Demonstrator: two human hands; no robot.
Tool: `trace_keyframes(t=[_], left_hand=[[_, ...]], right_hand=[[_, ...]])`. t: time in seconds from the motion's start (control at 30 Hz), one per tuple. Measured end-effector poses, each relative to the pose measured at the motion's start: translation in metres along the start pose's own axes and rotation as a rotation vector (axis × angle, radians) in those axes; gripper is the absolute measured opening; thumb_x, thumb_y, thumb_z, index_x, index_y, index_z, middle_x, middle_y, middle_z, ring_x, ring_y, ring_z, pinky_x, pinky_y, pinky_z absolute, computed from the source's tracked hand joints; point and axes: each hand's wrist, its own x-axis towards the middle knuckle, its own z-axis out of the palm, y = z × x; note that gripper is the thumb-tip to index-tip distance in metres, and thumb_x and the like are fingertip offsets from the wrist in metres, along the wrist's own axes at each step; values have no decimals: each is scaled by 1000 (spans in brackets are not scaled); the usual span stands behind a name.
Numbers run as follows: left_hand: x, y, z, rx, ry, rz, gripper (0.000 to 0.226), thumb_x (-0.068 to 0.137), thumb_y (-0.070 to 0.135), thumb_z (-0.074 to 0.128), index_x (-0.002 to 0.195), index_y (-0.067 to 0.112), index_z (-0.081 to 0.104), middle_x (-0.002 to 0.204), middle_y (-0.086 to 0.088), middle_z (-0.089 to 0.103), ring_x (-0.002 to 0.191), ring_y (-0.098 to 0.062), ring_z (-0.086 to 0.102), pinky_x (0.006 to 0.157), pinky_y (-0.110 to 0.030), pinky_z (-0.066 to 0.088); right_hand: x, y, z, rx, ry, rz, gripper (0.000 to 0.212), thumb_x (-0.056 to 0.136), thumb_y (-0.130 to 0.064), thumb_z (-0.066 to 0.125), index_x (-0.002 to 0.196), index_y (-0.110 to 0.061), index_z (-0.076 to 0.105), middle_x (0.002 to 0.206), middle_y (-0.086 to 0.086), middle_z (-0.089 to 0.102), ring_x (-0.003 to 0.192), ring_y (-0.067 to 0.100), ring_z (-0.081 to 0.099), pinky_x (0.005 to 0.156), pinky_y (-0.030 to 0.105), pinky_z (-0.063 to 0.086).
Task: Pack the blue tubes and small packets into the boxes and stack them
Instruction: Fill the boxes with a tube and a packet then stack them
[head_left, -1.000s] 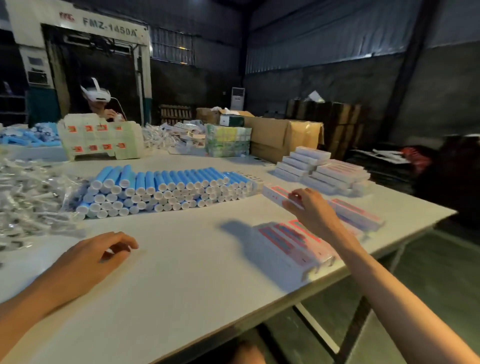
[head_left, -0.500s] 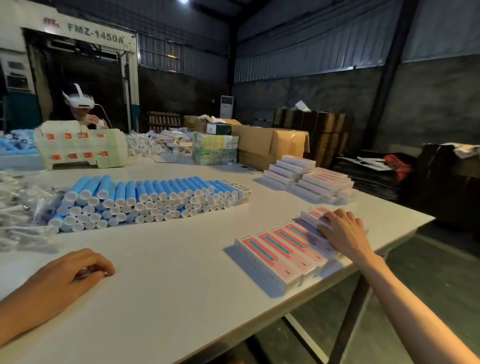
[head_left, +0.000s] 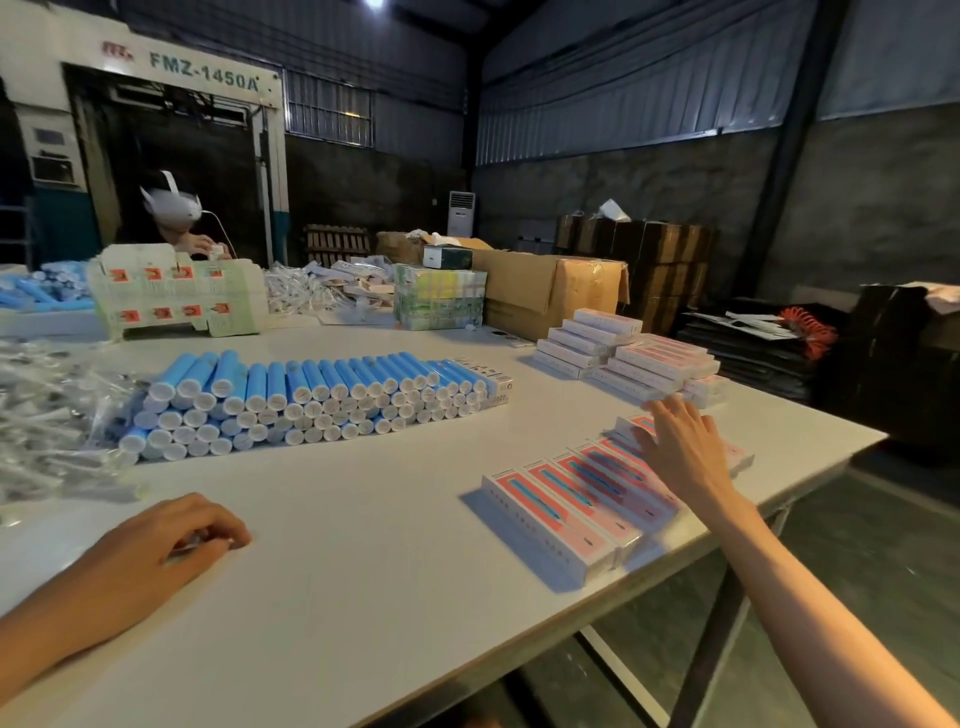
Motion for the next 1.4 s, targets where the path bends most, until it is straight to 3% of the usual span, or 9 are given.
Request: trace_keyframes(t=[0.07, 0.27, 0.4, 0.6, 0.7, 0.77, 0.93, 1.17, 1.4], left_hand=[[0, 10, -4, -9, -8, -16, 22, 98, 48, 62, 118, 51, 70, 115, 30, 67, 104, 10, 63, 85, -31, 57], [-4, 44, -19, -75, -53, -88, 30, 101, 23, 70, 111, 52, 71, 115, 26, 69, 104, 5, 66, 91, -32, 55], [-4, 60, -29, -88, -21, -161, 40, 95, 8, 71, 98, 47, 76, 105, 24, 73, 97, 2, 68, 89, -36, 56], [-6, 71, -41, 62, 16, -293, 33, 92, 12, 64, 104, 40, 73, 102, 15, 71, 97, -13, 69, 85, -37, 57], [-10, 66, -46, 144, 115, -385, 34, 84, 17, 55, 105, 41, 67, 100, 15, 69, 96, -17, 66, 77, -35, 51], [-13, 64, -49, 221, 168, -440, 25, 92, 19, 54, 106, 37, 66, 106, 13, 69, 98, -19, 65, 75, -34, 47], [-17, 59, -94, 428, 209, -544, 20, 104, 23, 53, 121, 26, 63, 123, 3, 68, 112, -23, 64, 89, -40, 51], [-61, 30, -191, 721, 87, -1071, 48, 107, 27, 50, 151, 11, 40, 156, -14, 43, 145, -38, 38, 112, -54, 42], [-86, -7, -212, 860, -145, -1148, 50, 107, 56, 48, 137, 18, 57, 142, -8, 58, 133, -30, 52, 108, -42, 40]], right_hand=[[4, -40, -8, 159, 61, -66, 38, 103, -33, 62, 136, -15, 59, 131, 10, 64, 114, 27, 63, 96, 42, 51], [11, -195, -30, 539, 135, -319, 18, 104, -21, 59, 116, -12, 70, 110, 7, 75, 88, 15, 67, 78, 35, 61], [-4, -300, -31, 718, 77, -460, 21, 104, -15, 52, 95, -8, 70, 85, 4, 73, 72, 20, 64, 63, 44, 56], [-53, -413, 5, 1030, -93, -534, 10, 101, -15, 60, 96, -10, 67, 72, -1, 66, 62, 19, 56, 59, 39, 44], [-77, -434, 32, 1161, -181, -467, 7, 101, -11, 60, 95, -12, 64, 74, -3, 65, 65, 21, 56, 63, 42, 47], [-83, -438, 44, 1179, -235, -461, 8, 100, -10, 60, 96, -15, 65, 79, -3, 68, 70, 20, 61, 65, 42, 50], [-79, -435, 53, 1204, -296, -424, 12, 99, -9, 60, 95, -16, 68, 80, -3, 70, 72, 16, 62, 69, 43, 51], [-77, -436, 54, 1275, -393, -405, 15, 99, -9, 58, 94, -18, 68, 77, -2, 69, 73, 23, 63, 70, 48, 52], [-78, -437, 51, 1274, -407, -428, 15, 99, -9, 59, 95, -18, 69, 80, -6, 69, 75, 18, 64, 73, 47, 54]])
